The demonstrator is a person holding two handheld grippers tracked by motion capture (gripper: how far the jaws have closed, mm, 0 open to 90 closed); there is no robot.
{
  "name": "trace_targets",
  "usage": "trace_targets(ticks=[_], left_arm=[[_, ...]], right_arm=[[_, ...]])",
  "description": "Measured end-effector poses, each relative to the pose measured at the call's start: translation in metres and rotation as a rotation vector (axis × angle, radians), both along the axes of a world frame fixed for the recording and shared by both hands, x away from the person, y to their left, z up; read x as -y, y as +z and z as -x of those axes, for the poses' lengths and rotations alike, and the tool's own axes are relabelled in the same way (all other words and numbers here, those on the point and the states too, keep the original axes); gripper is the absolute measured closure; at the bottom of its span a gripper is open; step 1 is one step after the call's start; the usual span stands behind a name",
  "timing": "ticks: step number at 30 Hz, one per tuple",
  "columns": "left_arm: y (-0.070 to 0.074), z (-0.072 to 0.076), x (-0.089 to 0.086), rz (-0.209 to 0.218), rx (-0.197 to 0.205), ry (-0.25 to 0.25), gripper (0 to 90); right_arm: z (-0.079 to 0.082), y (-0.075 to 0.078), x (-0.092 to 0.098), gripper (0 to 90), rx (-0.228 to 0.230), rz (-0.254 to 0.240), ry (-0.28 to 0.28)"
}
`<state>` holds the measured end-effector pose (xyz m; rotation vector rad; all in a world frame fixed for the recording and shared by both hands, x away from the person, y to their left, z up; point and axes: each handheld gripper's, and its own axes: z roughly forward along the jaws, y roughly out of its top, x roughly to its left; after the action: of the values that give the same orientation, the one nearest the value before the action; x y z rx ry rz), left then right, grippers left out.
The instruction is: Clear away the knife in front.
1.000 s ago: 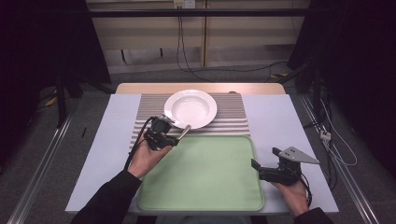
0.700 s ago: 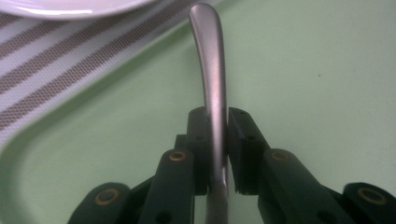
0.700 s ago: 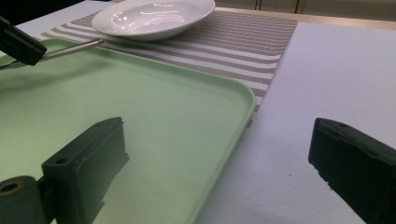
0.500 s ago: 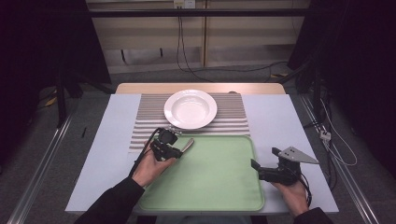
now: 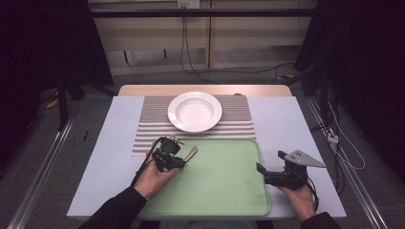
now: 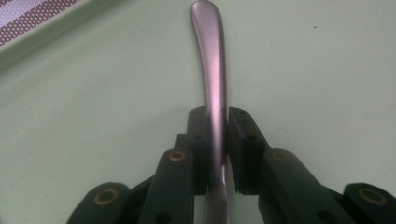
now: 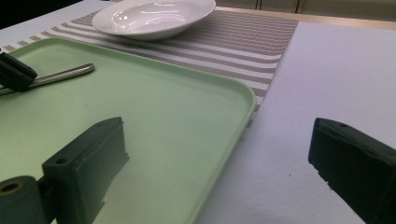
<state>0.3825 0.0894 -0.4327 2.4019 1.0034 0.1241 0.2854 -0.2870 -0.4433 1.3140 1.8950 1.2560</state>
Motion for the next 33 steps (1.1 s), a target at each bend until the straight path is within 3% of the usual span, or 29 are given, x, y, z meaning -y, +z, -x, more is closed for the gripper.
trace_targets(ticks=[3, 9, 13, 17, 19, 20, 25, 26, 30, 33], left_arm=[[0.000, 0.005, 0.000, -0.009, 0.020, -0.001, 79.2], [-0.001, 0.005, -0.002, 0.004, 0.019, -0.039, 77.3], [0.000, 0.005, -0.003, -0.012, 0.033, -0.036, 74.5], [0.001, 0.003, -0.005, 0.018, 0.046, -0.047, 57.9], [0.000, 0.003, -0.004, 0.028, 0.078, -0.025, 42.2], [0.001, 0.001, -0.006, 0.041, 0.058, -0.045, 38.8], [0.004, 0.001, -0.006, 0.088, 0.098, -0.023, 19.7], [0.005, 0.000, -0.007, 0.101, 0.094, -0.037, 15.8], [0.008, 0.001, -0.006, 0.135, 0.114, -0.082, 11.3], [0.012, 0.003, -0.001, 0.167, 0.135, -0.118, 16.0]], right_arm=[[0.000, 0.000, -0.001, 4.2, 0.001, 0.001, 0.001], [-0.001, 0.000, -0.001, 4.3, 0.001, 0.002, 0.004], [0.000, 0.000, -0.001, 4.3, 0.001, 0.004, 0.004], [-0.001, 0.000, -0.001, 4.3, 0.002, 0.005, 0.006], [-0.001, 0.000, -0.001, 4.3, 0.002, 0.005, 0.006], [-0.001, 0.000, -0.001, 4.3, 0.002, 0.005, 0.006], [-0.001, -0.001, 0.000, 4.3, 0.003, 0.001, 0.005], [-0.001, -0.001, 0.000, 4.3, 0.002, -0.001, 0.006], [-0.002, -0.001, 0.000, 4.3, 0.000, 0.001, 0.011], [-0.002, -0.002, 0.000, 4.3, -0.004, -0.005, 0.009]])
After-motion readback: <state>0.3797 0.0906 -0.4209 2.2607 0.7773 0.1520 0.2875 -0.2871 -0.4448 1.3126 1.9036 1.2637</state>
